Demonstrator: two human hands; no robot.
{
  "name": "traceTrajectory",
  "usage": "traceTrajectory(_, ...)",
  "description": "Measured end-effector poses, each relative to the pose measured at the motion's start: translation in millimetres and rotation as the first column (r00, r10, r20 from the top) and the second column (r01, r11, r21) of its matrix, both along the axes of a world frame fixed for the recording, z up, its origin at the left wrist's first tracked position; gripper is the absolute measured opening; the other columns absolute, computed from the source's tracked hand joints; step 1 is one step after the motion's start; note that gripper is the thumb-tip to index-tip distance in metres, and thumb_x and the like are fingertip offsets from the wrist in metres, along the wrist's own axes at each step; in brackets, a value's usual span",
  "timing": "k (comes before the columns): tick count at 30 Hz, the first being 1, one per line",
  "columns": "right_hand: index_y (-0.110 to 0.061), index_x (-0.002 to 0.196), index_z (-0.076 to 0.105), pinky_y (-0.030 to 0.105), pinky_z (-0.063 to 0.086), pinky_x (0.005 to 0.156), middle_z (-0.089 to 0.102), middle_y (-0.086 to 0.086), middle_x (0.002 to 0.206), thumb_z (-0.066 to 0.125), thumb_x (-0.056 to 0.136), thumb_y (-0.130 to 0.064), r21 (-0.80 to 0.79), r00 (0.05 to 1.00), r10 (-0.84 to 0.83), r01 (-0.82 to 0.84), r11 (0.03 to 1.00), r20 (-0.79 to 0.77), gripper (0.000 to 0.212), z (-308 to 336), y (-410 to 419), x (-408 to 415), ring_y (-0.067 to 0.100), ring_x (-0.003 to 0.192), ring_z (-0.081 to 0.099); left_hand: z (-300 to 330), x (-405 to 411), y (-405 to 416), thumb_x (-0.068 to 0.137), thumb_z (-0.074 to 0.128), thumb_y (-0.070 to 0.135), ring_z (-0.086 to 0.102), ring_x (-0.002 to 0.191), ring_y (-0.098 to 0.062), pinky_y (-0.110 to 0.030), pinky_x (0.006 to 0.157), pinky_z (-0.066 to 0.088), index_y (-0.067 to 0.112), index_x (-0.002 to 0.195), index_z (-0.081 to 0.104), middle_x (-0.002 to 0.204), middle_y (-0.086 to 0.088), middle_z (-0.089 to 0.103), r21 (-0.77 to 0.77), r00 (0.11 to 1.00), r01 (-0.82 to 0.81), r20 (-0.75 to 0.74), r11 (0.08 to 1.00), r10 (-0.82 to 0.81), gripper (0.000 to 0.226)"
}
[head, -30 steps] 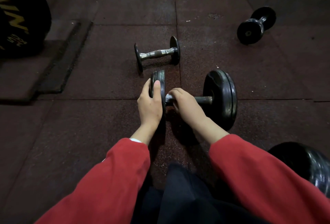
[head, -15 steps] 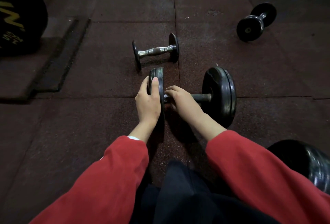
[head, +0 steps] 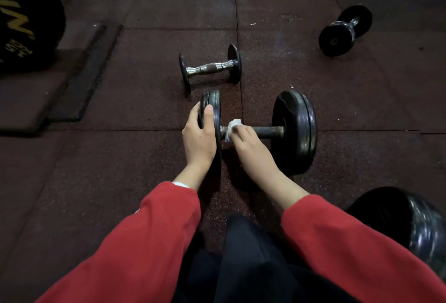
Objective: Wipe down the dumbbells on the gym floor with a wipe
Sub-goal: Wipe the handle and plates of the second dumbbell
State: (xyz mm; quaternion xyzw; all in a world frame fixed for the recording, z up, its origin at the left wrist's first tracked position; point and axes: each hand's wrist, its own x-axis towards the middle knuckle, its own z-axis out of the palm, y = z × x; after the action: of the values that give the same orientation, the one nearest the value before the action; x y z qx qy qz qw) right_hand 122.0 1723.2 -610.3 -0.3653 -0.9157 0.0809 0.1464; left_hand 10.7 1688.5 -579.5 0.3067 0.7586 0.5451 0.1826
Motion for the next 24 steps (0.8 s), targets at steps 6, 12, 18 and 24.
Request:
traceTrajectory(6,-0.004,0.095,0.059,0.037,0.046,0.085,0.054,0.015,0.105,0.043,0.086,-0.001,-0.086,0.982,-0.190,0.190,0.978,0.001,0.019,13.9,6.4,1.5,0.031,0.097,0.052,1.7,-0.5,1.9,0.097,0.044,0.032,0.048,0.124,-0.016,-0.011,0.095,0.029,0.009,0.130,0.053,0.132,-0.005,0.057,0.004,1.000,-0.007,0.003,1.000,0.007,0.041)
traceTrajectory(12,0.007,0.107,0.056,0.040,0.042,0.088,0.053,0.024,0.112,0.043,0.090,0.004,-0.241,0.992,-0.114,0.125,0.962,0.062,0.022,30.0,4.7,-12.6,0.037,0.104,0.050,1.6,-0.6,4.1,0.096,0.044,0.031,0.049,0.123,-0.016,-0.009,0.091,0.029,0.009,0.128,0.054,0.130,-0.005,0.058,-0.001,1.000,-0.015,0.008,1.000,0.015,0.040)
traceTrajectory(18,-0.010,0.077,0.068,0.021,0.049,0.052,0.062,0.005,0.077,0.033,0.075,-0.007,-0.063,0.933,-0.280,0.301,0.951,0.228,0.035,24.7,-1.5,5.6,0.018,0.072,0.062,1.9,0.3,0.9,0.097,0.043,0.032,0.048,0.124,-0.015,-0.009,0.092,0.028,0.010,0.130,0.052,0.131,-0.005,0.056,0.003,1.000,-0.005,0.002,1.000,0.005,0.041)
traceTrajectory(24,-0.003,0.060,0.071,0.025,0.048,0.049,0.062,0.010,0.063,0.026,0.067,0.000,0.155,0.779,-0.459,0.437,0.886,0.428,0.047,29.6,0.7,-6.1,0.025,0.057,0.060,1.7,0.9,-1.5,0.097,0.043,0.032,0.048,0.124,-0.016,-0.010,0.093,0.029,0.009,0.130,0.052,0.131,-0.006,0.057,0.002,1.000,0.001,-0.001,1.000,-0.001,0.041)
